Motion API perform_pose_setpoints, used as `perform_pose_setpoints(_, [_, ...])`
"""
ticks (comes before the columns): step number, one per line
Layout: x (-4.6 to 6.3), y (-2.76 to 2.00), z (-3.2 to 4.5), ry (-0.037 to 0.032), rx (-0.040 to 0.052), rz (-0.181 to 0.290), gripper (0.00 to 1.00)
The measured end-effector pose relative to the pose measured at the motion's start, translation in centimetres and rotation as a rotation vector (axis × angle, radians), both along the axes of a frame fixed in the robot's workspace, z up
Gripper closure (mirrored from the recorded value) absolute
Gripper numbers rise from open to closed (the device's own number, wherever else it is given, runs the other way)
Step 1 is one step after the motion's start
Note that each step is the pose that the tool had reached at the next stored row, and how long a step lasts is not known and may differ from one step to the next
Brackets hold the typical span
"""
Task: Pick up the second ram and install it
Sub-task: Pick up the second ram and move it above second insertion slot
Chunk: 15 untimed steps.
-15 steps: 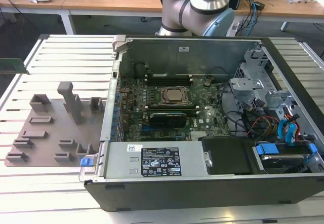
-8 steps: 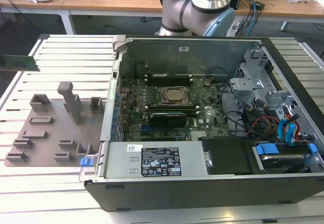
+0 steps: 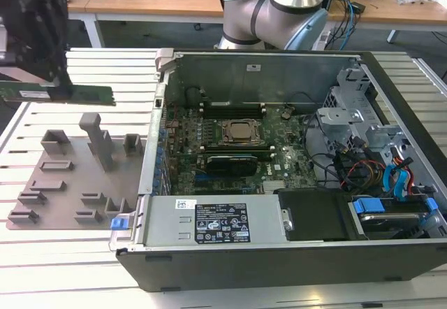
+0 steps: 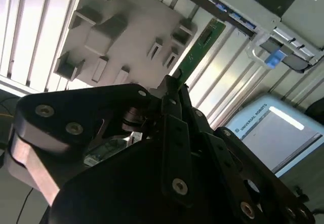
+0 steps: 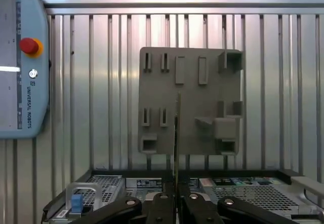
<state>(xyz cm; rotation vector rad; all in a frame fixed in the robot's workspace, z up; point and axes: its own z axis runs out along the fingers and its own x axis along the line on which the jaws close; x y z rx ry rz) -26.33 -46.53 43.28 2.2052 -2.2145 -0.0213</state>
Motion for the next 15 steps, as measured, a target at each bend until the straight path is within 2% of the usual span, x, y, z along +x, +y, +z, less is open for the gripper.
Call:
perform_pose_setpoints(1, [0.8, 0.03, -0.35, 0.0007, 0.0001, 0.000, 0.86])
perform_pose_setpoints(3, [1.8, 0.05, -0.72, 0.0016, 0.0000, 0.000, 0.86])
perform_pose_setpoints(8, [7.2, 0.27, -2.91, 0.0067, 0.0001, 0.000, 0.86])
perform_pose_setpoints(11, [9.4, 0.41, -4.00, 0.0090, 0.0001, 0.000, 0.86])
perform_pose_setpoints(12, [10.7, 0.46, -4.52, 0.0103, 0.0000, 0.000, 0.86])
perform_pose_setpoints(14, [11.7, 0.51, -4.93, 0.0113, 0.0001, 0.000, 0.86])
perform_pose_setpoints(15, [12.7, 0.60, -5.31, 0.0127, -0.0001, 0.000, 0.86])
